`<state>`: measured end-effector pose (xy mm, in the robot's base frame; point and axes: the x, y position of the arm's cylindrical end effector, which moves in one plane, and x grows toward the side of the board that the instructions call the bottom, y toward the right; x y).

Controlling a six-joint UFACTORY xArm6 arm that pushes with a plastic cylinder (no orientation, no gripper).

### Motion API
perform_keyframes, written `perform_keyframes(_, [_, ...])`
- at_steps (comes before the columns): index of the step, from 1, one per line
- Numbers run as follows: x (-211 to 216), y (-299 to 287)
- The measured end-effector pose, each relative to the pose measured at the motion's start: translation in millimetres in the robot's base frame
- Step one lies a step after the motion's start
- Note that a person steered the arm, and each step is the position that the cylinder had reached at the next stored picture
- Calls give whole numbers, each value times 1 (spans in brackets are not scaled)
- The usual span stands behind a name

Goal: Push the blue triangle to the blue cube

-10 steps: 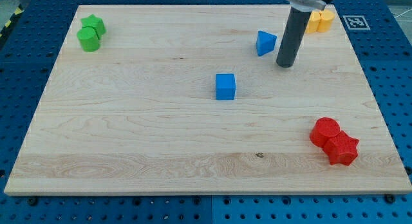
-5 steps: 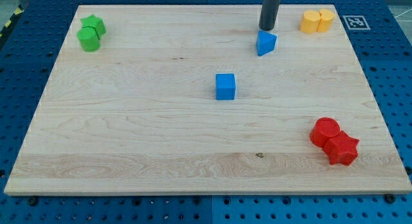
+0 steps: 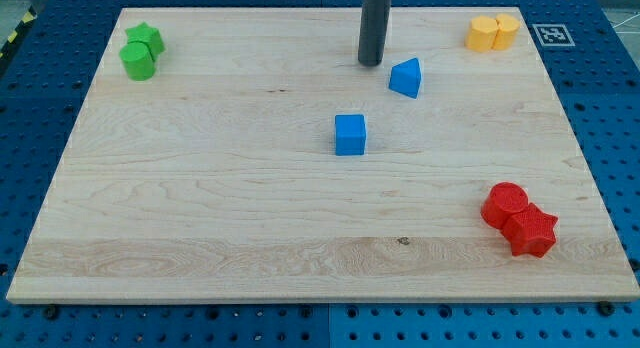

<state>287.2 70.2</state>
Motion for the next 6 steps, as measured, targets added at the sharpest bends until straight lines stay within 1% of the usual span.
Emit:
perform_keyframes(1, [1, 56])
perform_keyframes(2, [22, 78])
perform_keyframes(3, [38, 73])
perform_keyframes(6, [48, 18])
